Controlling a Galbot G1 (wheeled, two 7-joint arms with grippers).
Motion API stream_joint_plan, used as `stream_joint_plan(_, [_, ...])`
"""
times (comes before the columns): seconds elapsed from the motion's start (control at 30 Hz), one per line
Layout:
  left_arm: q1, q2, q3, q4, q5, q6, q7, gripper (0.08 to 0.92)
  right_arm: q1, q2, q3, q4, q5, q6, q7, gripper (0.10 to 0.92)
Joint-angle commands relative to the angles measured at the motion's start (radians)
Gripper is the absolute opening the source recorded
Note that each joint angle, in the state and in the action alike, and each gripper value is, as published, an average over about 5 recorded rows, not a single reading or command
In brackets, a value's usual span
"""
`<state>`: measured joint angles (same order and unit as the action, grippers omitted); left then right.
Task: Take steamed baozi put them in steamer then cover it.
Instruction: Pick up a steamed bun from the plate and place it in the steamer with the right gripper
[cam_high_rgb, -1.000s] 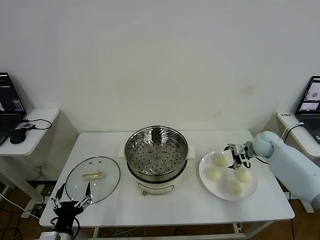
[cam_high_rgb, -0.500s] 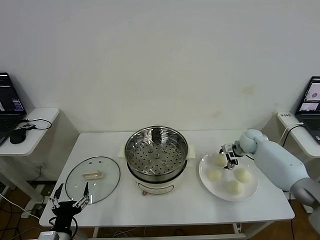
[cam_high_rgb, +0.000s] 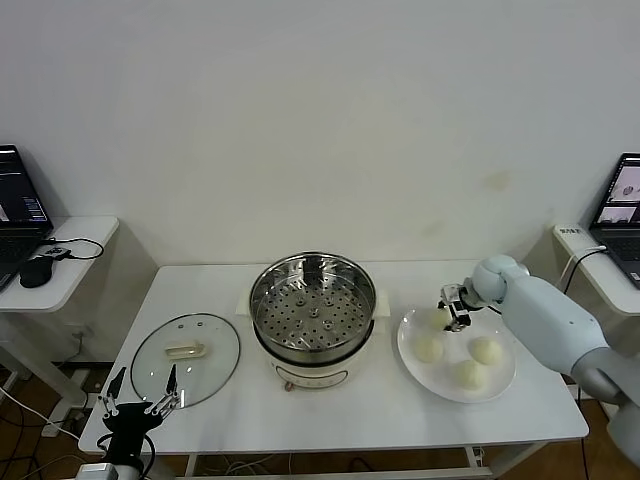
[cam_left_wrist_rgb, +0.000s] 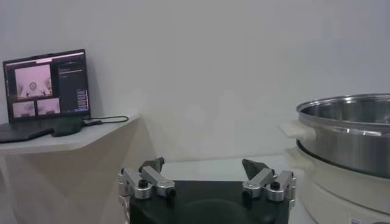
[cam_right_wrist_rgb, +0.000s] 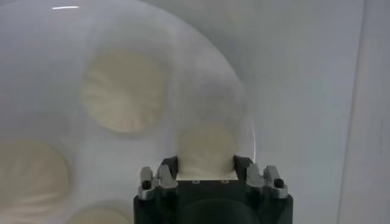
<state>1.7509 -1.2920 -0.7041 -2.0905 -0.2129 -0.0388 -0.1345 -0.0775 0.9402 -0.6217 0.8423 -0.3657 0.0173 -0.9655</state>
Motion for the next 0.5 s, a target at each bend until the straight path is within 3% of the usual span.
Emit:
stream_joint_plan(0.03, [0.003,0.002,-0.002,-0.004,0.000,0.000,0.001,0.823,0.068,-0.086,-0.057,0.140,0.075,-0.013,-0.022,0.564])
stream_joint_plan(0.27, [0.004,0.005,0.003,-0.009,-0.004,0.000,0.004,0.823,0.246,-0.213,-0.145,0.339,0.225,-0.044,-0.048,0.561])
stream_joint_plan(0.5, [0.006,0.007,0.012,-0.021,-0.007,0.001,0.007,0.823,0.469,-0.161,-0.267,0.362,0.354,-0.049,-0.053,0.568])
